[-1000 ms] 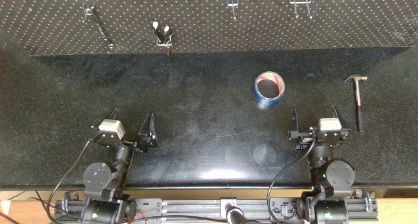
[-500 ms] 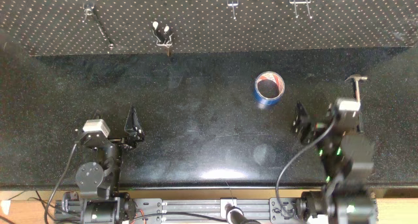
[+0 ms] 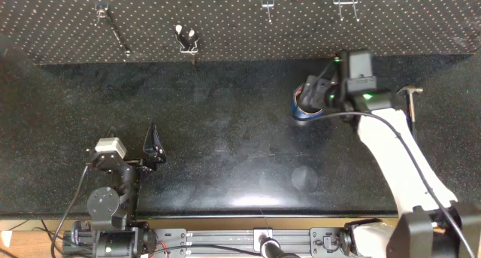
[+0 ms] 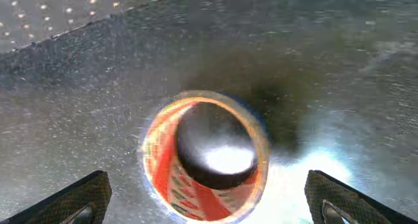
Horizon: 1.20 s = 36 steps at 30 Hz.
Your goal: Place Tools Onto Pegboard
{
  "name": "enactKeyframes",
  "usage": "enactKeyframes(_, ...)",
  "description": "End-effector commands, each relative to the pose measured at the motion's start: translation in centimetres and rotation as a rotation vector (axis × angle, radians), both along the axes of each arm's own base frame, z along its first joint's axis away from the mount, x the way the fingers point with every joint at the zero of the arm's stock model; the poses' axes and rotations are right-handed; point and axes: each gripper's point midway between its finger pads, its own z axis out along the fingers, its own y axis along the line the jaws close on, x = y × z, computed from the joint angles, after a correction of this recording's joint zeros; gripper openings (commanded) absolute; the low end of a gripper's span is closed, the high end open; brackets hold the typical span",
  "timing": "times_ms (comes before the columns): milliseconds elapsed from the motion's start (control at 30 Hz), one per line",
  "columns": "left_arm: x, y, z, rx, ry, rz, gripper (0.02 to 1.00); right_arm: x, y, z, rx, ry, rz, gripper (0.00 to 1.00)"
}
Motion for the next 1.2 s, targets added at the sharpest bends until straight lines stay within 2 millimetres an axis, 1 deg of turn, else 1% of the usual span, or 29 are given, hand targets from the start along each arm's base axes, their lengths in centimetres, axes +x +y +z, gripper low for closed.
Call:
enactKeyframes(33, 0.0, 0.2, 0.0, 0.002, -0.001, 0.008, 0.998, 1.9, 2.2, 0.4, -0.025, -0.006, 0.017, 0.974)
enactKeyframes(100, 0.0, 0.2, 0.0, 0.002, -0.001, 0.008, 0.996, 2.2, 3.1, 0.4, -0.040, 0.030, 0.039, 0.974)
enactKeyframes(133, 0.0, 0.2, 0.0, 0.002, -0.001, 0.008, 0.996, 2.2, 3.3, 0.3, -0.055, 0.046, 0.042, 0.974)
enactKeyframes(233, 0.0, 0.2, 0.0, 0.002, -0.001, 0.008, 0.993, 2.2, 2.8, -0.2, -0.116, 0.098, 0.032, 0.974)
enactKeyframes(333, 0.0, 0.2, 0.0, 0.002, -0.001, 0.008, 0.998, 1.9, 2.9, -1.3, -0.136, 0.163, 0.035, 0.974)
enactKeyframes(500, 0.0, 0.2, 0.0, 0.002, -0.001, 0.008, 0.996, 1.7, 4.2, -3.0, -0.154, 0.210, 0.074, 0.976)
enactKeyframes(567, 0.0, 0.2, 0.0, 0.002, -0.001, 0.008, 0.996, 1.6, 4.2, -3.9, -0.161, 0.233, 0.077, 0.974)
enactKeyframes(667, 0.0, 0.2, 0.0, 0.002, -0.001, 0.008, 0.996, 1.7, 4.2, -4.6, -0.168, 0.244, 0.087, 0.976)
enactKeyframes(867, 0.0, 0.2, 0.0, 0.002, -0.001, 0.008, 0.996, 2.9, 4.6, -5.4, -0.175, 0.265, 0.090, 0.985)
enactKeyframes(967, 0.0, 0.2, 0.0, 0.002, -0.001, 0.008, 0.996, 2.6, 4.5, -6.3, -0.190, 0.323, 0.091, 0.985)
enactKeyframes(1200, 0.0, 0.2, 0.0, 0.002, -0.001, 0.008, 0.993, 2.2, 4.0, -6.5, -0.190, 0.350, 0.067, 0.996)
